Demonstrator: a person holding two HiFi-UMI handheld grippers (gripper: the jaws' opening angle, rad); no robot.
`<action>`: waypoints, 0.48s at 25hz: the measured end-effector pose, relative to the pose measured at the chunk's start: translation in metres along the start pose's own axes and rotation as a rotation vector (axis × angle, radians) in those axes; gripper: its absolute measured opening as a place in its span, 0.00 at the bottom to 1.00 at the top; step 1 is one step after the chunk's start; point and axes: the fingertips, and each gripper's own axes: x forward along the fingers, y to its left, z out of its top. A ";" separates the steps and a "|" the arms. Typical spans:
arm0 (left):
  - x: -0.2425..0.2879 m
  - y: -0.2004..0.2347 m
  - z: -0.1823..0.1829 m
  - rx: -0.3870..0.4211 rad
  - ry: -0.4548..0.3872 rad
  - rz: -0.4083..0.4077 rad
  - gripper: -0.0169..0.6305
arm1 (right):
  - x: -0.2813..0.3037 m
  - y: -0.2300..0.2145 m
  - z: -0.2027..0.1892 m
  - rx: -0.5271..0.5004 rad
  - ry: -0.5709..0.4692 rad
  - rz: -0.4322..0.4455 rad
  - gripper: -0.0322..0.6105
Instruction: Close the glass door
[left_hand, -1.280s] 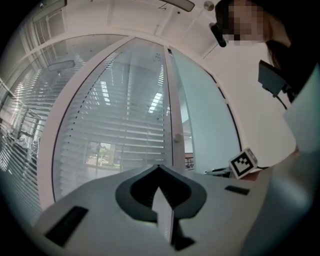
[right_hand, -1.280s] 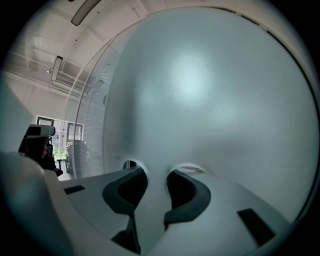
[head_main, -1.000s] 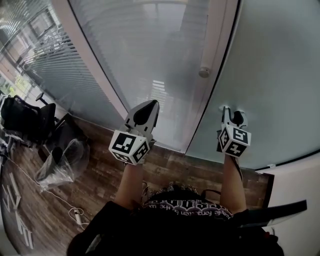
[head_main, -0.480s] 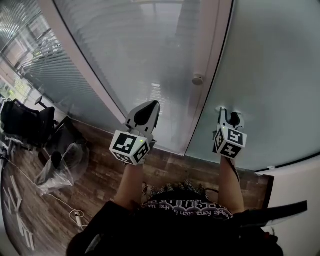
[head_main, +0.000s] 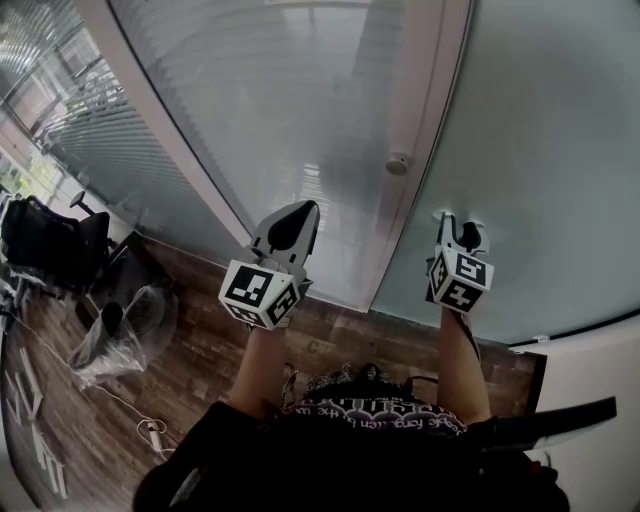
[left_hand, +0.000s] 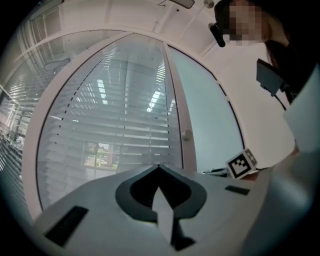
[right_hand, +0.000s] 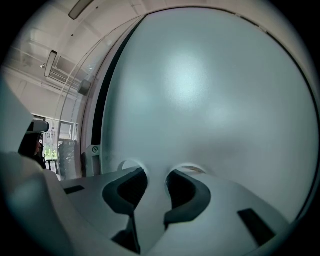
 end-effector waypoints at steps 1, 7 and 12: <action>-0.001 0.001 0.000 0.001 0.001 0.001 0.03 | 0.001 0.000 0.000 0.001 0.001 -0.001 0.23; -0.006 0.008 0.001 0.005 0.001 0.013 0.03 | 0.003 -0.002 0.002 0.002 -0.004 -0.013 0.23; -0.006 0.011 0.000 0.001 0.005 0.019 0.03 | 0.004 -0.002 0.003 0.002 -0.008 -0.017 0.23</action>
